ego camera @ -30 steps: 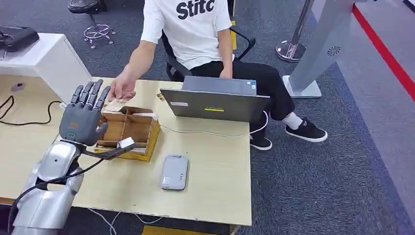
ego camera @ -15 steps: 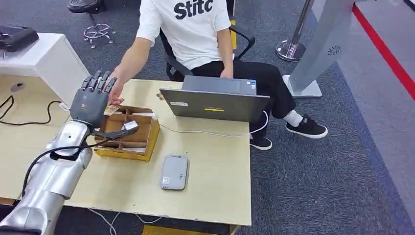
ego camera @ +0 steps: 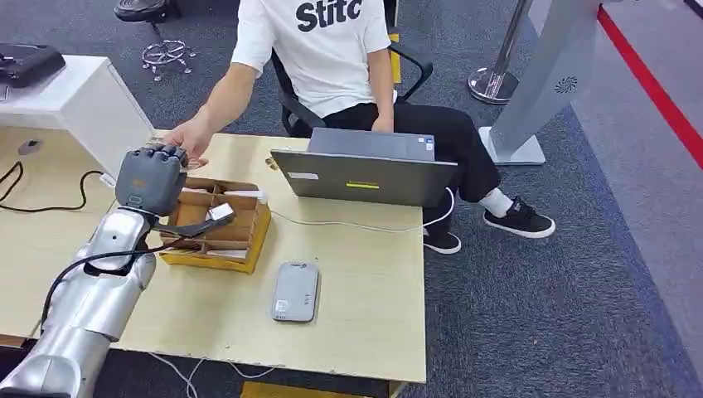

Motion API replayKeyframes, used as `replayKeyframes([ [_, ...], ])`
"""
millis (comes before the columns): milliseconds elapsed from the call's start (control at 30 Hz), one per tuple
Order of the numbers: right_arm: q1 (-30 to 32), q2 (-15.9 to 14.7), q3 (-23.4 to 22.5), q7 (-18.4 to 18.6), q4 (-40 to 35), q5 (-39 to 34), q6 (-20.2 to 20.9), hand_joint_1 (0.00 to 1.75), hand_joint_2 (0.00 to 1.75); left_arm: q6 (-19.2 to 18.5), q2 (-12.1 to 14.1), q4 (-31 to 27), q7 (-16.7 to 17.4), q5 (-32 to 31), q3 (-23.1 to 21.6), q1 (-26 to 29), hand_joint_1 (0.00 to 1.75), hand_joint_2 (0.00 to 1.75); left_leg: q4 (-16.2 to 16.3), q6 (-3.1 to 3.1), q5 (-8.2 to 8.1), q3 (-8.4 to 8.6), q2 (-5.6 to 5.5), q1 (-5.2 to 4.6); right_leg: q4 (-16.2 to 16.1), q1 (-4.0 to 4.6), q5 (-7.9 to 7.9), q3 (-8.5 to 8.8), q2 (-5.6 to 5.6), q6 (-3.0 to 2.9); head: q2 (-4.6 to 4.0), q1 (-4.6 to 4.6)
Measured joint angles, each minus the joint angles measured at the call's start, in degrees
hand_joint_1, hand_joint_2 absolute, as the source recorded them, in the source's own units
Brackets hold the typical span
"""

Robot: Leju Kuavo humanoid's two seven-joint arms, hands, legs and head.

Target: Pass the card to the sensor for recognition and then transmit it.

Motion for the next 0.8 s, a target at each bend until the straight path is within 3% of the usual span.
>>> replayKeyframes([
  [200, 0.0, 0.0, -0.2, 0.3, 0.1, -0.2, -0.3, 0.00, 1.75, -0.8, -3.0, -8.6, -5.6, 6.4, 0.0, 6.3, 1.75, 1.75, 0.0, 0.04, -0.05, -0.01, 0.02, -0.02, 0.0, -0.02, -0.01, -0.01, 0.02, 0.01, 0.00, 0.00],
  [400, 0.1, 0.0, -0.6, 0.3, 0.3, -0.4, -0.4, 0.00, 1.75, -1.9, -5.5, -17.1, -5.9, 7.1, -1.2, 12.6, 1.75, 1.75, 0.0, 0.02, -0.07, -0.02, 0.05, -0.02, 0.0, -0.01, -0.02, -0.06, 0.02, 0.02, 0.00, -0.02],
  [467, 0.1, 0.0, -0.7, 0.3, 0.3, -0.5, -0.4, 0.00, 1.75, -2.6, -5.8, -18.8, -8.0, 8.5, -1.5, 13.3, 1.75, 1.75, 0.0, 0.02, -0.06, -0.02, 0.03, -0.02, 0.0, -0.01, -0.02, -0.04, 0.00, 0.02, 0.00, 0.00],
  [600, 0.2, 0.0, -1.5, 0.3, 0.4, -0.9, -0.7, 0.00, 1.75, -6.7, -6.8, -22.8, -10.3, 8.4, -5.4, 18.4, 1.75, 1.75, 0.0, 0.00, -0.08, -0.01, 0.04, -0.02, 0.0, -0.01, -0.03, -0.03, 0.01, 0.02, 0.00, -0.02],
  [800, 0.2, 0.1, -2.1, -0.1, 0.4, -0.4, -0.5, 0.00, 1.75, -10.7, -8.0, -21.5, -8.3, 6.4, -13.0, 22.8, 1.75, 1.75, 0.0, 0.09, -0.15, -0.04, 0.04, -0.05, -0.1, -0.03, -0.06, -0.05, -0.02, 0.05, 0.00, 0.02],
])
